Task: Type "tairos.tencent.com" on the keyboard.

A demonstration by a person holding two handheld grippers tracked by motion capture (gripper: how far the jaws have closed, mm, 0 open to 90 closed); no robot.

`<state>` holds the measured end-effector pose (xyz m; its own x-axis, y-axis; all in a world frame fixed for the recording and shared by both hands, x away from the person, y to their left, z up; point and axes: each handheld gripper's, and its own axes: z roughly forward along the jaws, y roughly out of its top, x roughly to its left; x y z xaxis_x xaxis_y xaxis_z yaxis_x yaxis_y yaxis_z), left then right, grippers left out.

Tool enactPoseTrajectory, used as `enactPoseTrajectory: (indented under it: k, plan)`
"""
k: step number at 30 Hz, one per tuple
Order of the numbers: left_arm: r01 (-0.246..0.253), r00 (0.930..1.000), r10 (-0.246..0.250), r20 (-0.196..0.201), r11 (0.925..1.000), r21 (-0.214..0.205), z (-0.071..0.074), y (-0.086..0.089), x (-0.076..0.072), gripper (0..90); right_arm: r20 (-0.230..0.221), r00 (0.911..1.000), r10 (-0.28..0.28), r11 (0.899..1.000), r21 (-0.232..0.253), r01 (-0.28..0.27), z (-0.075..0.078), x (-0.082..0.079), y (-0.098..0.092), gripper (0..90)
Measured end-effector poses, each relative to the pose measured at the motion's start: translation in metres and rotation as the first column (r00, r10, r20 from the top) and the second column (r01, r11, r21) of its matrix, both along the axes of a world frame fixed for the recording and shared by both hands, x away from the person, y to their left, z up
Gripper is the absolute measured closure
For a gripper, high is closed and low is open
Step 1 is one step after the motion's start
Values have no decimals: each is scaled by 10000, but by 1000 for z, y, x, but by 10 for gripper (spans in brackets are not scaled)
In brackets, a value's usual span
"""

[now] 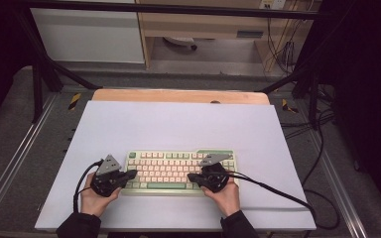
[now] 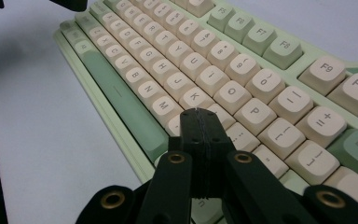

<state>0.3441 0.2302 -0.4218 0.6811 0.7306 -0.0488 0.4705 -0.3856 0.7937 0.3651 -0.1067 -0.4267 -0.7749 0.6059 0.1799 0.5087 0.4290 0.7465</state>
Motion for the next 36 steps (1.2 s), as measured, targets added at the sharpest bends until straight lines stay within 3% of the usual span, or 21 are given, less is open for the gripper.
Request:
enactPoseTrajectory:
  k: [14, 25, 36]
  plan:
    - [30, 10000, -30, -37, 10000, 15, -2, 0, 0, 896, 12, 10000, 23, 9997, -231, -22, -6, 1, 2, 900]
    - [106, 9999, -106, -10, 9999, -7, -1, -4, -2, 896, 292, 9995, -79, 9999, -122, 82, 7, -2, -6, 900]
    - [361, 9993, -361, -12, 9993, 116, 3, -21, -1, 896, 351, 9992, -197, 9998, -48, 199, 11, -2, -14, 900]
